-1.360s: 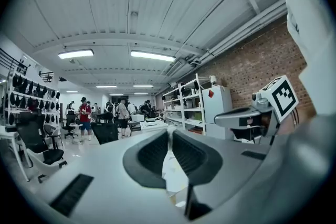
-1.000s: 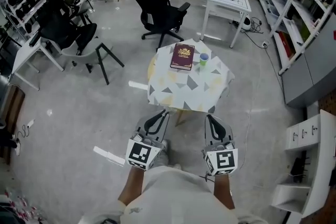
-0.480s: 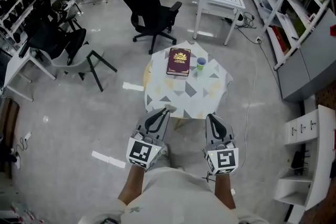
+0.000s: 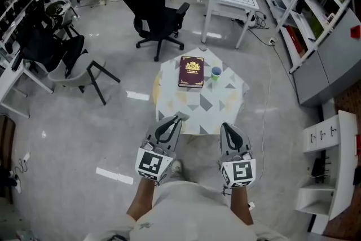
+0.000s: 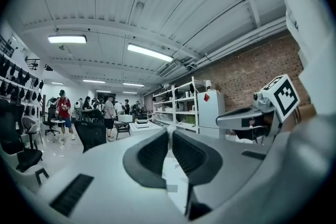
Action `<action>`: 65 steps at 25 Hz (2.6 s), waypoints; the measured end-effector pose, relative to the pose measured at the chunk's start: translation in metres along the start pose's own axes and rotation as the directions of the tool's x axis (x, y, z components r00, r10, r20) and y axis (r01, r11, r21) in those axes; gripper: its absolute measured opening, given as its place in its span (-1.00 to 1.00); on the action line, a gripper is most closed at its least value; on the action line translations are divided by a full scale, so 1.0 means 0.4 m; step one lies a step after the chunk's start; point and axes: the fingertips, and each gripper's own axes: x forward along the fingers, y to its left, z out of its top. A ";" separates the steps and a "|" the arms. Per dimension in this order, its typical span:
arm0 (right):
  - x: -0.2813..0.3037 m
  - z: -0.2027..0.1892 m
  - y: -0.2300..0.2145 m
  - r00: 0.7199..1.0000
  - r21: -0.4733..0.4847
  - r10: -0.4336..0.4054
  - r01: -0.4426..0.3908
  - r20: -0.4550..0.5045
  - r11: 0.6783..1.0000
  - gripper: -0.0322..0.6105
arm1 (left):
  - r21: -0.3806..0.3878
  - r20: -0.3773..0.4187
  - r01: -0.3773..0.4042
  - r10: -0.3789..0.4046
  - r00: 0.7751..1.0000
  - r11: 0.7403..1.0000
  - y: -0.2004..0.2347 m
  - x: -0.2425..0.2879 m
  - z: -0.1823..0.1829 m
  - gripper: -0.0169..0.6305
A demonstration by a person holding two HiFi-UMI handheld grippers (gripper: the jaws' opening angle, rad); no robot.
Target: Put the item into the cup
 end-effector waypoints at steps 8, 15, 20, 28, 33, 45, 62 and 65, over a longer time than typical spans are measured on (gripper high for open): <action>0.067 -0.012 0.020 0.998 -0.020 -0.048 0.047 -0.050 0.999 -0.88 | -0.035 -0.001 0.049 -0.049 0.999 0.998 0.084 0.041 -0.030 -0.84; 0.117 -0.003 0.012 0.995 -0.039 -0.086 0.084 -0.059 0.996 -0.88 | -0.055 0.012 0.084 -0.083 0.996 0.995 0.130 0.083 -0.038 -0.84; 0.144 -0.004 -0.004 0.992 -0.044 -0.113 0.110 -0.058 0.993 -0.88 | -0.052 0.019 0.113 -0.112 0.994 0.992 0.149 0.125 -0.040 -0.84; 0.173 -0.044 -0.064 0.984 -0.021 -0.157 0.156 -0.087 0.988 -0.88 | -0.049 0.011 0.156 -0.156 0.988 0.986 0.151 0.211 -0.054 -0.84; 0.218 -0.052 -0.097 0.987 -0.010 -0.141 0.141 -0.077 0.990 -0.88 | -0.041 0.002 0.139 -0.139 0.990 0.989 0.168 0.248 -0.059 -0.84; 0.342 -0.018 -0.240 0.999 -0.005 -0.052 0.052 -0.004 0.999 -0.88 | 0.009 0.012 0.057 -0.057 0.998 0.998 0.184 0.400 -0.008 -0.84; 0.459 -0.030 -0.478 0.999 0.041 0.036 -0.038 0.033 0.998 -0.88 | 0.051 -0.030 -0.030 0.032 0.999 0.998 0.148 0.634 0.019 -0.84; 0.473 -0.033 -0.513 0.998 0.051 0.049 -0.051 0.038 0.997 -0.88 | 0.057 -0.039 -0.043 0.046 0.998 0.997 0.140 0.665 0.022 -0.84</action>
